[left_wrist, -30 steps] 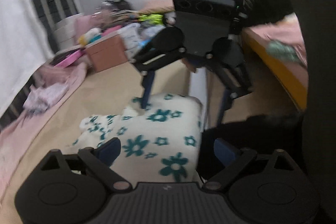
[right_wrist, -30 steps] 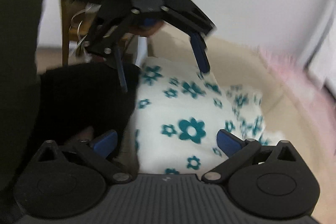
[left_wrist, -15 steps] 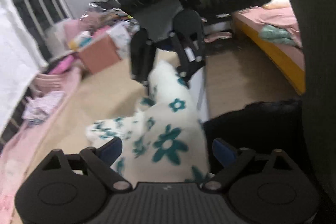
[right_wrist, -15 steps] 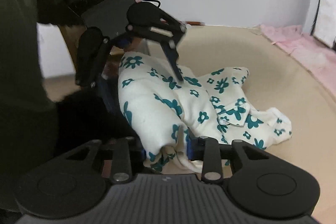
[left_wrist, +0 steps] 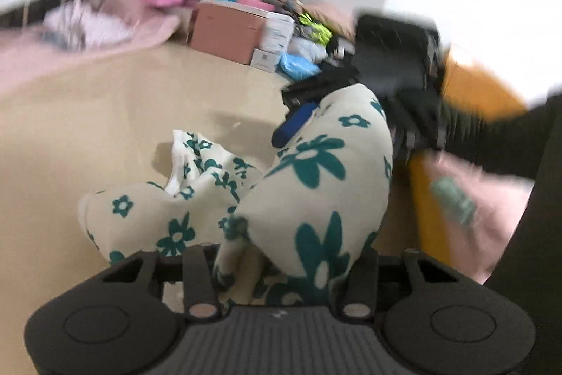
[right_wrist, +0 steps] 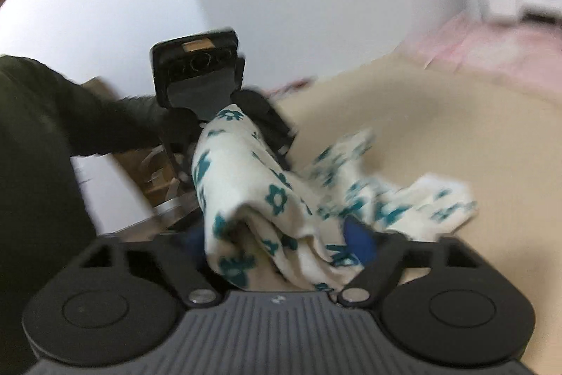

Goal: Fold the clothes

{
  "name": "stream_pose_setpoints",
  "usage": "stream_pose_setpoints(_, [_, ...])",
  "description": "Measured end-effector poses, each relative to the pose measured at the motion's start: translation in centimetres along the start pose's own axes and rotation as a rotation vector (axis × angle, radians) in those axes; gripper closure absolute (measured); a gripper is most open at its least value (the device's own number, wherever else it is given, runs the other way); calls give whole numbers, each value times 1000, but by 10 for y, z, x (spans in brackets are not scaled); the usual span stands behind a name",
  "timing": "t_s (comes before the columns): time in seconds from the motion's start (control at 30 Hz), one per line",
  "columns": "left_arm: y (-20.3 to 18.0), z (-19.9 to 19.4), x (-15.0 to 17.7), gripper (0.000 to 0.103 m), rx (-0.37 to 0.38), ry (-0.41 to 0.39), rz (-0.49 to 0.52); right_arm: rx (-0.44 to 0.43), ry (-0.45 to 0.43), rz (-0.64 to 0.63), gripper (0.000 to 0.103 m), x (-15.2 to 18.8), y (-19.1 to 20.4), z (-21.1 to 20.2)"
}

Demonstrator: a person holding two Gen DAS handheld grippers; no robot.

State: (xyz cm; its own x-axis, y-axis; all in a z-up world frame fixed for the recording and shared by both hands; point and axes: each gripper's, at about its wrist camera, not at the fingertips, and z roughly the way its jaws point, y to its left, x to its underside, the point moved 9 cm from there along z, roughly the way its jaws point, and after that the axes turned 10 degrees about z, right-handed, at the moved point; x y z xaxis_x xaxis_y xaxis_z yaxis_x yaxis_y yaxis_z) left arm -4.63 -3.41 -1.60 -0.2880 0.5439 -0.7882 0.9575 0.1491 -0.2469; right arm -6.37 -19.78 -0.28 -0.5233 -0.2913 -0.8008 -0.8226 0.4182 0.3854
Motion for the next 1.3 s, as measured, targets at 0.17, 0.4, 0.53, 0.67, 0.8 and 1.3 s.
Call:
stream_pose_setpoints(0.17, [38, -5, -11, 57, 102, -50, -308, -27, -91, 180, 44, 1, -28, 8])
stream_pose_setpoints(0.4, [76, -18, -1, 50, -123, -214, -574, -55, -162, 681, 61, 0, -83, 16])
stream_pose_setpoints(0.53, [88, -35, 1, 50, -302, -352, -709, 26, -211, 744, 61, 4, -96, 13])
stream_pose_setpoints(0.67, [91, -37, -6, 50, -448, -385, -693, 126, -274, 784, 54, 14, -106, 7])
stream_pose_setpoints(0.8, [102, -17, 1, 55, -569, -344, -794, 347, -322, 694, 39, 8, -100, -6])
stream_pose_setpoints(1.3, [117, -17, -22, 95, -840, -359, -640, 767, -417, 350, 90, -35, -54, 32])
